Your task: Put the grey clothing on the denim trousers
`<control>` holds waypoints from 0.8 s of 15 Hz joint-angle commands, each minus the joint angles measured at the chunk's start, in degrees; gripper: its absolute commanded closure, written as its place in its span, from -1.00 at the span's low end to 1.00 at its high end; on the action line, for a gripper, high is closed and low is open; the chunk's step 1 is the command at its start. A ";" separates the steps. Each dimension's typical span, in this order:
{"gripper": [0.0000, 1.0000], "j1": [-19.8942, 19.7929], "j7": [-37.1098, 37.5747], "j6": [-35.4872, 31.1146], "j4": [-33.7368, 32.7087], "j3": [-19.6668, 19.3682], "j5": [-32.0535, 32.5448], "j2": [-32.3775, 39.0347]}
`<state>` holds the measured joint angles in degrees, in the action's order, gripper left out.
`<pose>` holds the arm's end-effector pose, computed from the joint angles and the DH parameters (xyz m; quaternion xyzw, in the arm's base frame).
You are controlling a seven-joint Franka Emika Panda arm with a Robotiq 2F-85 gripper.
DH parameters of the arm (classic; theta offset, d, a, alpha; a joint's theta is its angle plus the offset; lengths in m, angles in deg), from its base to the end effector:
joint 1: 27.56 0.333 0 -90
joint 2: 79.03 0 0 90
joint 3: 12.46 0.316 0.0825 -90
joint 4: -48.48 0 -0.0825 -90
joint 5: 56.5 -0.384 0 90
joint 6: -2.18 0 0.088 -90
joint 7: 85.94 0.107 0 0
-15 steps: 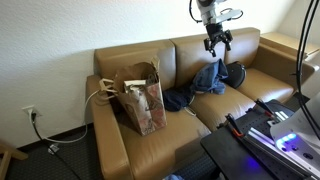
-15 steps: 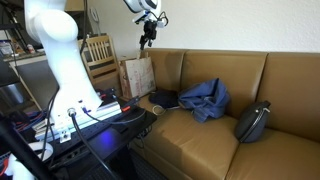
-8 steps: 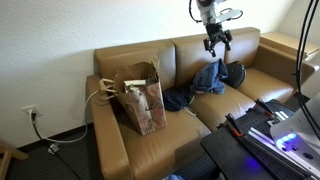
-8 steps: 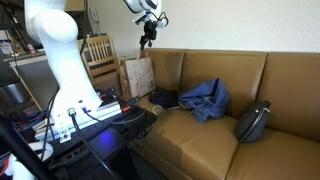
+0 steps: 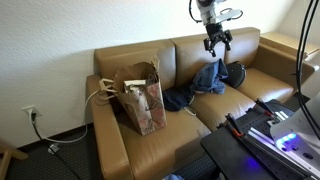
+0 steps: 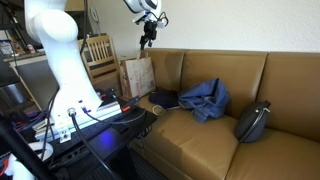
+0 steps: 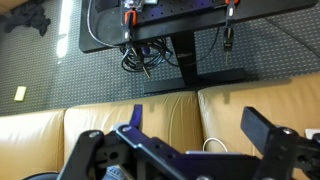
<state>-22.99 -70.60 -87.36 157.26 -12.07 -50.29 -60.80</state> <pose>0.5376 0.0348 0.3041 0.9434 -0.0685 -0.3068 0.1061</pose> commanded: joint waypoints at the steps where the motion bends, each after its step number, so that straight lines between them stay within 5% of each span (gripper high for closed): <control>1: -1.00 -0.03 -0.01 0.16 -0.15 0.03 0.00 0.05; 6: -1.00 -0.03 -0.01 0.16 -0.15 0.03 0.00 0.05; 12: -1.00 4.50 11.98 -21.54 7.88 0.34 3.11 4.52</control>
<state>-20.76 -65.20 -99.72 162.01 -11.73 -49.32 -57.83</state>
